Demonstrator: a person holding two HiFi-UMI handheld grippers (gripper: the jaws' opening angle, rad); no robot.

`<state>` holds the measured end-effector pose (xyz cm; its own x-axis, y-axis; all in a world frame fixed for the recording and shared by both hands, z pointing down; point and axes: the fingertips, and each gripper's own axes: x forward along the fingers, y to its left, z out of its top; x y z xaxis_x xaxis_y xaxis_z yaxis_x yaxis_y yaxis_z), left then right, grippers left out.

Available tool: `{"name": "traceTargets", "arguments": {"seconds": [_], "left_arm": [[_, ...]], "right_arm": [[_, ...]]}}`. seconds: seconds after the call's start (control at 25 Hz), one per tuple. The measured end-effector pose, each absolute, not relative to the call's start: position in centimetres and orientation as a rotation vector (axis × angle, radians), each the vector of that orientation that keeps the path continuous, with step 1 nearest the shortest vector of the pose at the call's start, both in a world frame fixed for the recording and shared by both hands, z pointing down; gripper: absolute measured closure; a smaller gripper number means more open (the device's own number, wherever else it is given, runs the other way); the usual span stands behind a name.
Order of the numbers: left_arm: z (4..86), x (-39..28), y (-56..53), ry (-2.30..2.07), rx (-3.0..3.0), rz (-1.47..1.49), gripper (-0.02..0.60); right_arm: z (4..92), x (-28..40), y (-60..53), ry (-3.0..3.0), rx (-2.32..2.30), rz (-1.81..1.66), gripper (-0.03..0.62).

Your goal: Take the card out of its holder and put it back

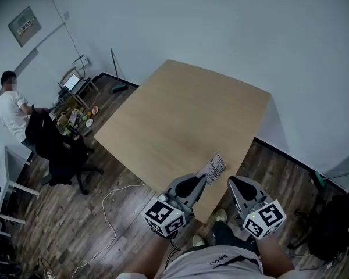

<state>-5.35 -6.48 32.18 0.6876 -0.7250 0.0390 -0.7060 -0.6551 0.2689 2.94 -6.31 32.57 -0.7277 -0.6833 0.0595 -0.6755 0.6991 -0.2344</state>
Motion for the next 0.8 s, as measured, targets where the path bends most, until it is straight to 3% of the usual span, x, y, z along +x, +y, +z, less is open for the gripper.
{"name": "traceTargets", "arguments": {"seconds": [0.8], "left_arm": [[32.5,-5.4,-6.9,-1.167,2.625,-0.062,0.557]], "right_arm": [[32.0,3.2,-6.8,2.877,-1.185,-0.370,0.582]]}}
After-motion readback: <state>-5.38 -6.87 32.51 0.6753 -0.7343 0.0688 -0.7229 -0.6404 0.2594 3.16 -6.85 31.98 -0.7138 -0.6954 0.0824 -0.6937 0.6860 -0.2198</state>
